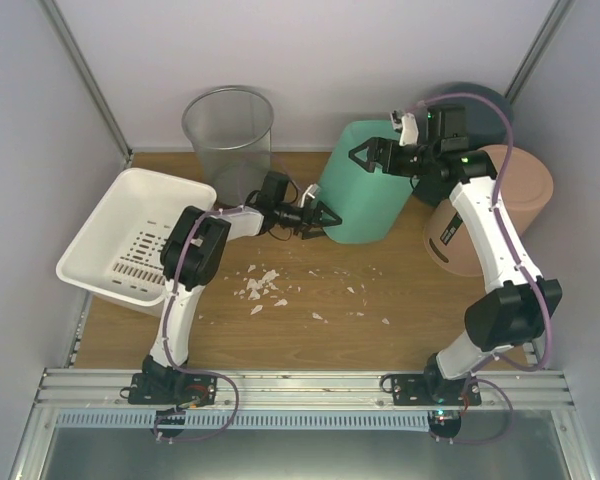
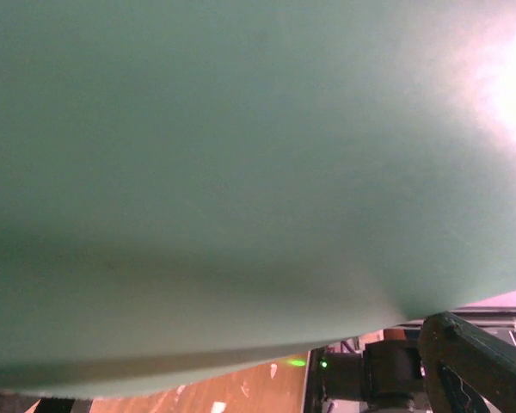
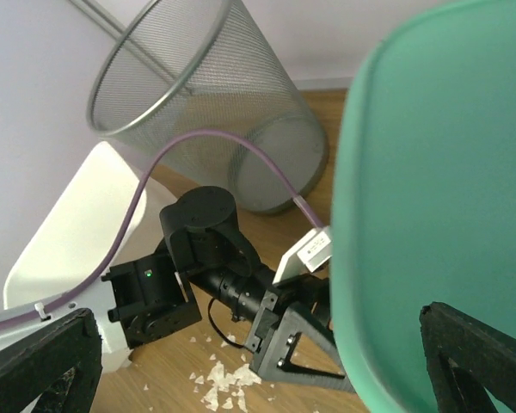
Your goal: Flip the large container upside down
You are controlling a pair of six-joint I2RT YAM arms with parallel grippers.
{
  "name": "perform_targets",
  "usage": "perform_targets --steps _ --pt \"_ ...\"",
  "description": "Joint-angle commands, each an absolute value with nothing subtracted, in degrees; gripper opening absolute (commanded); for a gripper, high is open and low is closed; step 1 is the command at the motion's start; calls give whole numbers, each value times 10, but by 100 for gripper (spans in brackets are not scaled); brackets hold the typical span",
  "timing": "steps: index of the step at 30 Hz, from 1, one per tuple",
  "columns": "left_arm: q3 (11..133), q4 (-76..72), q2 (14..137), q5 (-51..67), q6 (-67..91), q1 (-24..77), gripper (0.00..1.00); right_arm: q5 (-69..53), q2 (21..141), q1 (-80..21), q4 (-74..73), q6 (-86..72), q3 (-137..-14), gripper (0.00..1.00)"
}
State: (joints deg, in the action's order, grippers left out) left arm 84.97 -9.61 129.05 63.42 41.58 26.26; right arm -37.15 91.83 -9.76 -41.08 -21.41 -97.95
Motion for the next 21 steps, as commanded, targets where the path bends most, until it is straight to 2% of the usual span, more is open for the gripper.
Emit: perform_targets --steps 1,8,14,21 --pt "896 -90 1333 611 406 267 99 -326 919 -103 -445 -196 -997 100" --pt "946 -34 1359 580 371 268 99 -291 897 -103 -471 -184 -1000 100" --pt "1018 153 1331 442 248 272 99 -291 871 -107 -484 -158 -951 100" --pt "1037 185 1302 326 213 272 99 -294 835 -111 -490 -131 -872 100"
